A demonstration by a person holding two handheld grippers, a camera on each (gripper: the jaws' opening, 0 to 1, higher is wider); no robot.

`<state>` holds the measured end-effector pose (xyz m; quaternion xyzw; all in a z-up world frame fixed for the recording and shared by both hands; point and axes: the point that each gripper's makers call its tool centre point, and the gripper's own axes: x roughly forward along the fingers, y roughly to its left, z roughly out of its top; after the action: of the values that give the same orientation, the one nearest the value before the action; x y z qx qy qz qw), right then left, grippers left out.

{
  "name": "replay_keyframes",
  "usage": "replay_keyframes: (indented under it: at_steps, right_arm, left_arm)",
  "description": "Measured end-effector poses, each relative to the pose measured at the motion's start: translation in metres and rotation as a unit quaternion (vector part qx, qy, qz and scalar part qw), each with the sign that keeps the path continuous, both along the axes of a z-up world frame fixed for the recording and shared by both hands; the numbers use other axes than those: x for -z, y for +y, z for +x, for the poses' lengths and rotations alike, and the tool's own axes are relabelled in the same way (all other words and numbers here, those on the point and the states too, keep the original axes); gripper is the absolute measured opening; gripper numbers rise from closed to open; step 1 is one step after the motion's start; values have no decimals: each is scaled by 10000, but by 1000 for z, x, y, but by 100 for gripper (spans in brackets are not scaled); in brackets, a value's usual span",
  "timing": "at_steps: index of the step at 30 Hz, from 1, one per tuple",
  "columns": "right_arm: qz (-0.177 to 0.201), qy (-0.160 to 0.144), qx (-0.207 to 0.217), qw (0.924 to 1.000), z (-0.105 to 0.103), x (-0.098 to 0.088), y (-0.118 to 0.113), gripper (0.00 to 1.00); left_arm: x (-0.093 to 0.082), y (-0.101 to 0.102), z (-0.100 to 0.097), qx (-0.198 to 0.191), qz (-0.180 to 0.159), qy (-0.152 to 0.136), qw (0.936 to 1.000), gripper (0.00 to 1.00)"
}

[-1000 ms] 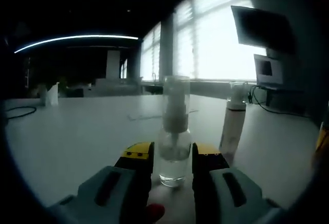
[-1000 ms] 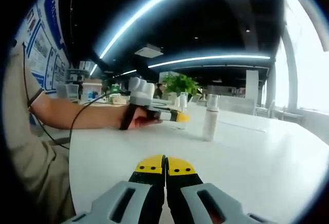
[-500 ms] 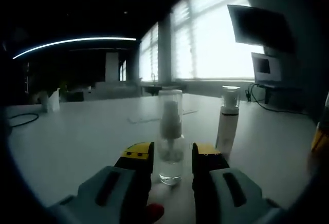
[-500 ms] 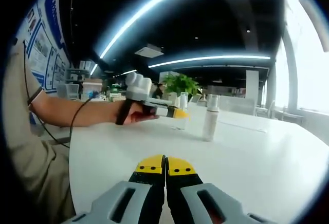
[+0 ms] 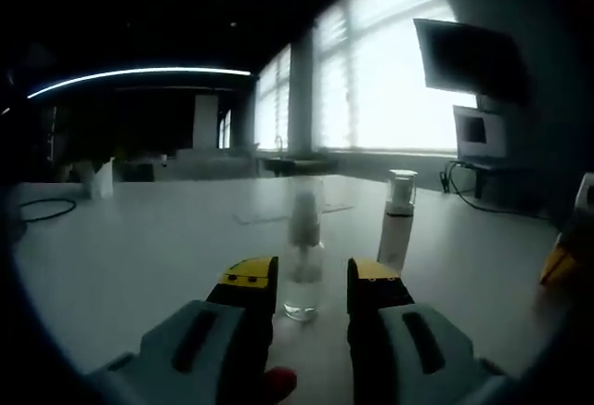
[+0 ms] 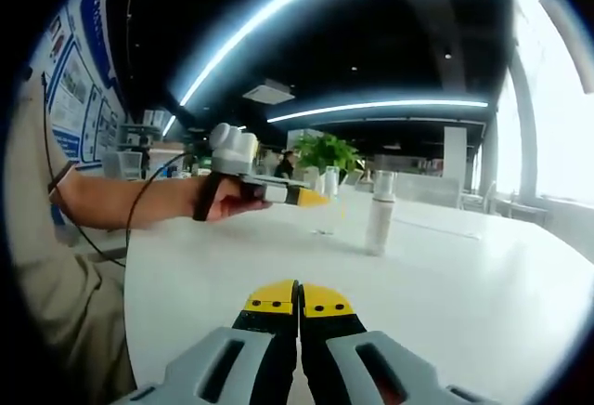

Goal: Clamp pump bottle remove cover press pump head put on cover

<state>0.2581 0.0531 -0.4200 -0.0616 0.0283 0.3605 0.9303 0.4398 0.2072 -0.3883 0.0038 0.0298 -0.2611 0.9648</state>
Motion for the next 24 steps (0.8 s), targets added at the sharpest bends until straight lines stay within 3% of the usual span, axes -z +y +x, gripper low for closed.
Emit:
replay_keyframes:
  at_steps: [11,13,24]
  right_arm:
    - [0,-2,4,10000,-1,0,1,0]
    - [-6,0,6,10000,-2,0,3,0]
    - [-12,-4,4,10000,-2,-1,3,0]
  left_arm:
    - [-23,4,-33,130,-56,-259,9996,20]
    - [-30,8,-30,191,-61,-336,9992,20]
    - [-50,2,-71,404,-67,-640,9971,18]
